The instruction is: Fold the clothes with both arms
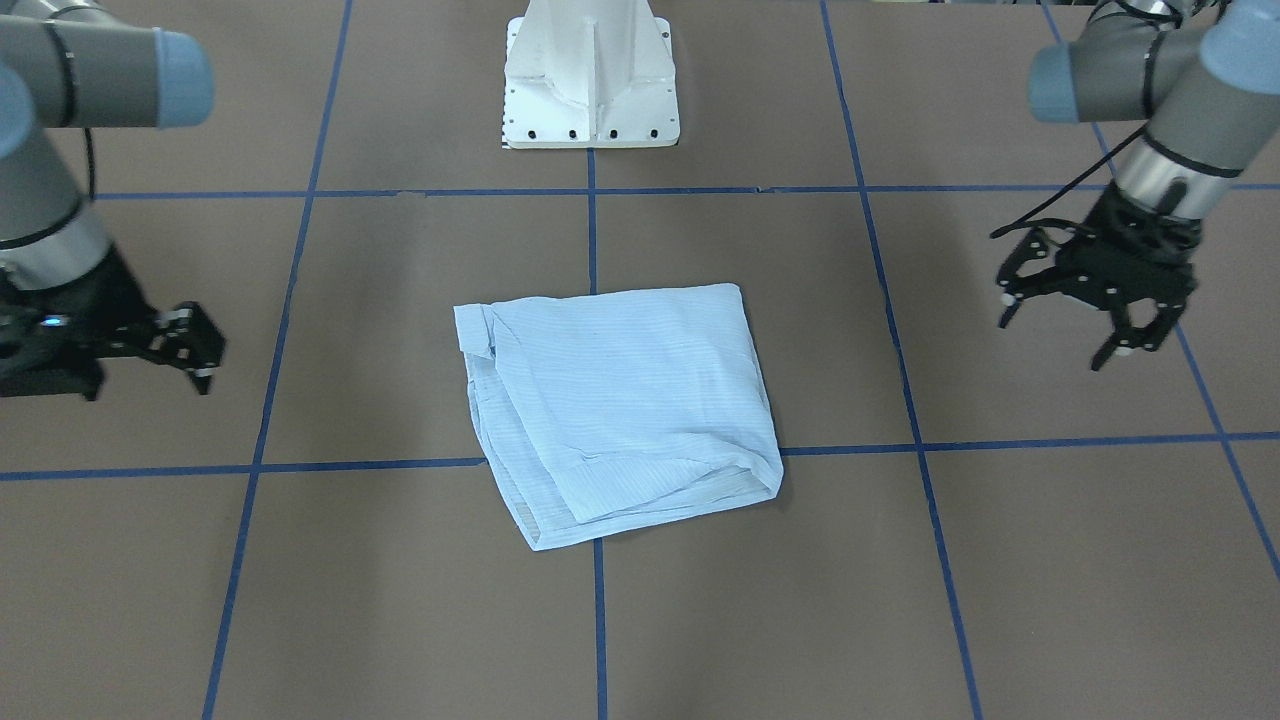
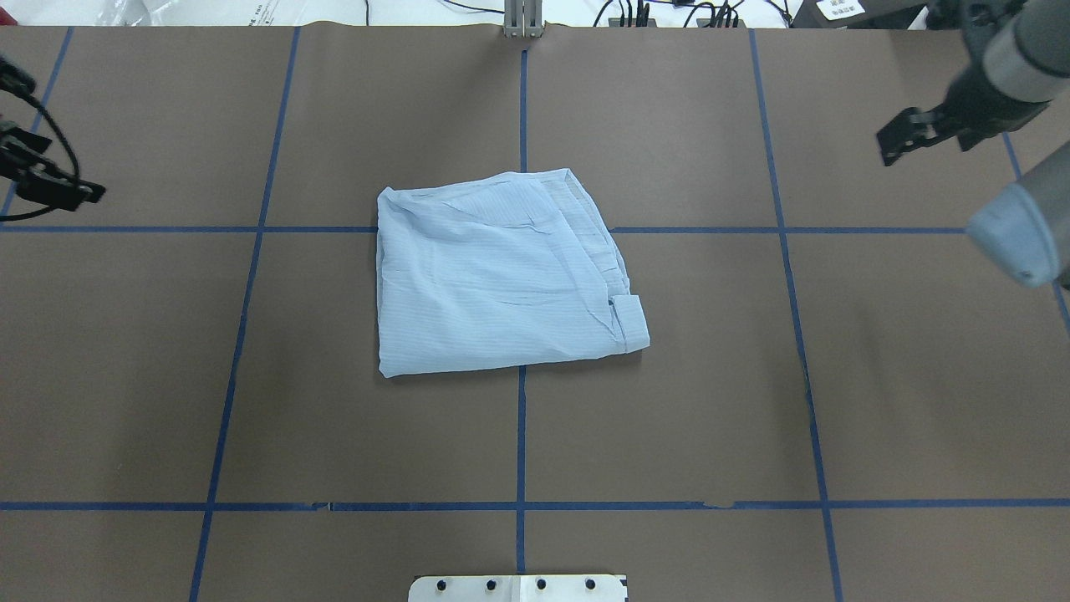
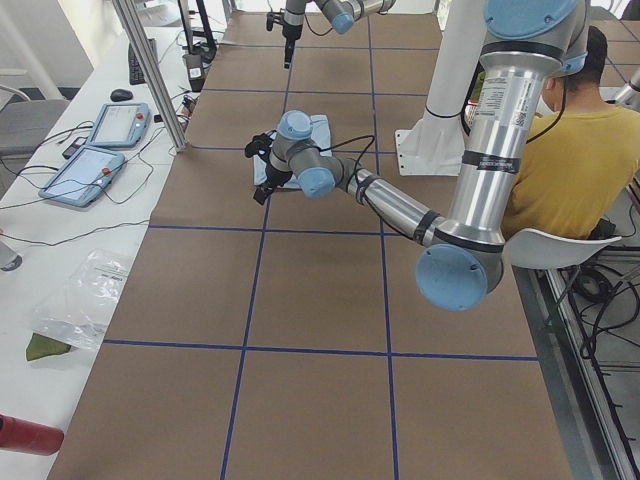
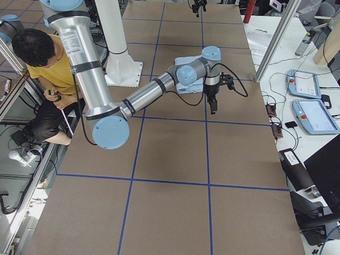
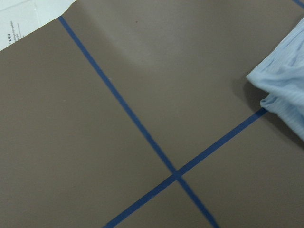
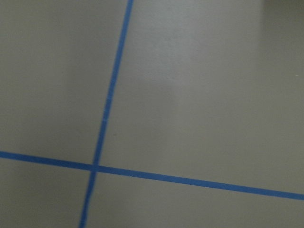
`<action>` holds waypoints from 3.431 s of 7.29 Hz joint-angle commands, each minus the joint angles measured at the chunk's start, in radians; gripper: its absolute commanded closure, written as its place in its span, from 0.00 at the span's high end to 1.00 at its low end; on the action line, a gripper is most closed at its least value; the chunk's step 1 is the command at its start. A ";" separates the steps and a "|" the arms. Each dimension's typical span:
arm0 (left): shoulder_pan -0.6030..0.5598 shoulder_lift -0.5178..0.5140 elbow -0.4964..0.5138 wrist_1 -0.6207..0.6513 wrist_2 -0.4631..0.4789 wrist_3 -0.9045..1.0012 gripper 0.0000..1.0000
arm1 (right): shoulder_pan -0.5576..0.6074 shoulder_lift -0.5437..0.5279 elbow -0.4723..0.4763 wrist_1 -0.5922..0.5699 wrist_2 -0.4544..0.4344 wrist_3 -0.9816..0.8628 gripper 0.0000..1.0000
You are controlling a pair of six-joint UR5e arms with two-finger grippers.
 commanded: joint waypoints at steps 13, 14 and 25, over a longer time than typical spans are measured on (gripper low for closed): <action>-0.371 0.213 0.061 0.407 -0.162 0.063 1.00 | 0.357 -0.448 -0.097 0.093 0.170 -0.286 1.00; -0.371 0.206 0.066 0.402 -0.161 0.060 1.00 | 0.357 -0.446 -0.096 0.093 0.171 -0.286 1.00; -0.365 0.219 0.100 0.398 -0.150 0.058 1.00 | 0.355 -0.445 -0.096 0.094 0.173 -0.291 1.00</action>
